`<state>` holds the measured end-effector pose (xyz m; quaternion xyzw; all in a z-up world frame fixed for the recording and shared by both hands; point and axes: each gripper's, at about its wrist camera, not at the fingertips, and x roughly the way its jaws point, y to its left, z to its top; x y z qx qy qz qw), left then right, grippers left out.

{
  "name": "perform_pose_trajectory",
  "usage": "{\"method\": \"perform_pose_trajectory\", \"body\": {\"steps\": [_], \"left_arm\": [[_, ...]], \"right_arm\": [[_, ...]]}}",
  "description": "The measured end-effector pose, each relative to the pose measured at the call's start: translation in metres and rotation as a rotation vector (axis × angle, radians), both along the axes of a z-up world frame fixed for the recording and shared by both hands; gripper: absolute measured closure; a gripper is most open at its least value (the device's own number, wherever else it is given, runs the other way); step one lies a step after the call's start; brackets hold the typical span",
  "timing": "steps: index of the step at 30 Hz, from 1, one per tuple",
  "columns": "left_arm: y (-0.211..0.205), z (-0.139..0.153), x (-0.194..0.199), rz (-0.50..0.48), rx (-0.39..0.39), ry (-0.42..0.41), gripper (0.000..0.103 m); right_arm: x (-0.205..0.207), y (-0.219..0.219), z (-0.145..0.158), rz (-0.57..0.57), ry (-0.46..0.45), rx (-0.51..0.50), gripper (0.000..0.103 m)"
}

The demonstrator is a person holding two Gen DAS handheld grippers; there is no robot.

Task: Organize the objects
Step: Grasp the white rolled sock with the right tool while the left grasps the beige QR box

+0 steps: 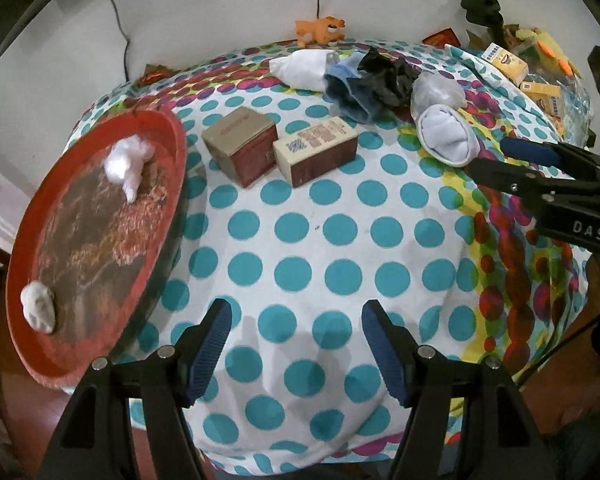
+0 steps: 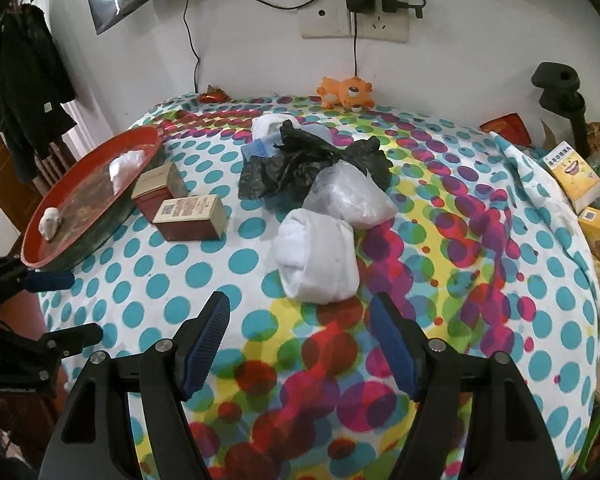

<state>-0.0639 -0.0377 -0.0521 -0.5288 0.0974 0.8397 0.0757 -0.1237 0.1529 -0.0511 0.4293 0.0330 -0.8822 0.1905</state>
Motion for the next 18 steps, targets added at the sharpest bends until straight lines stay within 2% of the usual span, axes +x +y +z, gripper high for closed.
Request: {"method": "perform_pose_trajectory", "body": {"steps": [9,16,18], "left_arm": [[0.014,0.009,-0.037,-0.109,0.040,0.017,0.034],[0.031,0.013,-0.066,-0.255,0.001,0.025,0.034],[0.033,0.015,-0.075,-0.279,0.008,0.020,0.034]], "right_arm": [[-0.027,0.000,-0.012,-0.028,-0.002,-0.001,0.032],[-0.042,-0.005,-0.023,-0.018,-0.016,-0.019,0.032],[-0.044,-0.006,-0.025,-0.012,-0.020,-0.029,0.035]]}}
